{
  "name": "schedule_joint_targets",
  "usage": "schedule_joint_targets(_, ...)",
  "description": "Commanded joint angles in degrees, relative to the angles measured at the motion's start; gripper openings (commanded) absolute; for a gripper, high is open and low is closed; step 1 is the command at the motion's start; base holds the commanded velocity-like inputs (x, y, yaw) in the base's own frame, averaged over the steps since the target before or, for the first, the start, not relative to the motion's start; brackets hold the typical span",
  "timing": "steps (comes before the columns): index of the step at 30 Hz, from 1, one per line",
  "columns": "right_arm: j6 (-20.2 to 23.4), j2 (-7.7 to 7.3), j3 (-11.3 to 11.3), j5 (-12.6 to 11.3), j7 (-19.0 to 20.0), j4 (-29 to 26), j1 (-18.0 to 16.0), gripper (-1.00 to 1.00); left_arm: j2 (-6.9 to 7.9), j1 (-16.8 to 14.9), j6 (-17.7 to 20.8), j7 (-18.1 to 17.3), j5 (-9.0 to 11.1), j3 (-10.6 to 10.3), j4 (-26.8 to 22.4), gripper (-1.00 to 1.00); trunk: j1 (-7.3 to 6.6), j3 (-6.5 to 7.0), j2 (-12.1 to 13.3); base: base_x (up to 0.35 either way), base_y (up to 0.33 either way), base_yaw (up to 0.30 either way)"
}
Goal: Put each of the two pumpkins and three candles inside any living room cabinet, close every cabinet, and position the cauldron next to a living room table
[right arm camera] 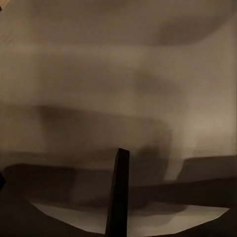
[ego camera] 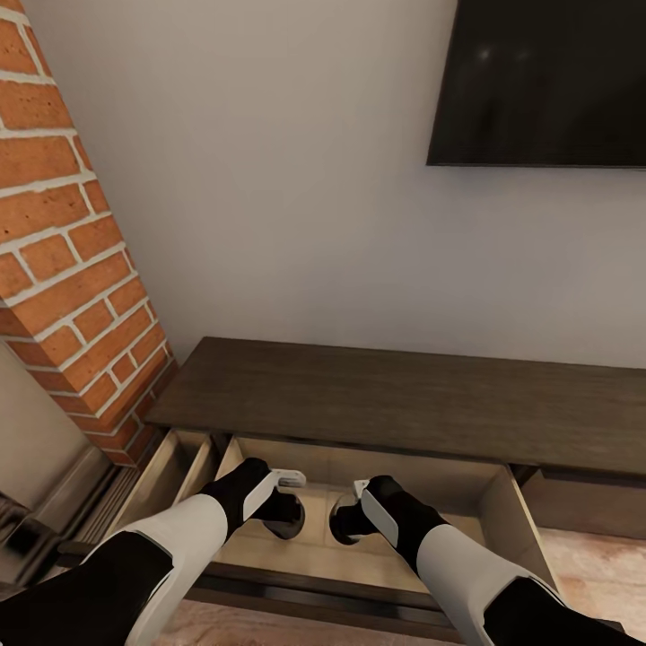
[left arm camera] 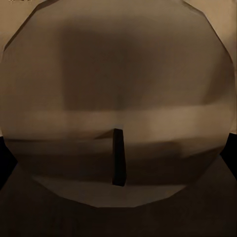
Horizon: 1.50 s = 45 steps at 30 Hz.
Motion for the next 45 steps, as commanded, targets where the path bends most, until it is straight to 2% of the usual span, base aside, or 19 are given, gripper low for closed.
schedule_joint_targets(1, 0.1, 0.0, 0.3, -0.6, -0.5, 0.0, 0.0, -1.0, 0.0, 0.0, 0.3, 0.3, 0.6, -0.3, -0.1, -1.0, -0.01, -0.05, 0.0, 0.0, 0.0, 0.0)
schedule_joint_targets(3, 0.2, 0.0, 0.3, -0.6, -0.5, 0.0, 0.0, -1.0, 0.0, 0.0, 0.3, 0.3, 0.6, -0.3, -0.1, -1.0, -0.01, -0.05, 0.0, 0.0, 0.0, 0.0)
schedule_joint_targets(4, 0.2, 0.0, 0.3, -0.6, -0.5, 0.0, 0.0, 1.0, 0.0, 0.0, 0.2, 0.3, 0.6, -0.3, -0.1, -1.0, -0.01, -0.05, 0.0, 0.0, 0.0, 0.0)
schedule_joint_targets(28, 0.1, 0.0, 0.3, -0.5, -0.5, 0.0, 0.0, 1.0, 0.06, 0.0, 0.2, 0.4, 0.5, -0.4, -0.1, -1.0, -0.01, -0.05, 0.0, 0.0, 0.0, 0.0)
schedule_joint_targets(29, 0.1, 0.0, 0.3, -0.5, -0.5, 0.0, 0.0, 1.0, 0.07, 0.0, 0.2, 0.4, 0.5, -0.4, -0.1, 1.0, -0.01, -0.05, 0.0, 0.0, 0.0, 0.0)
schedule_joint_targets(45, 0.1, 0.0, 0.3, -0.6, -0.5, 0.0, 0.0, 1.0, 0.14, 0.0, 0.0, 0.4, 0.5, -0.4, -0.2, 1.0, -0.01, -0.05, 0.0, 0.0, 0.0, 0.0)
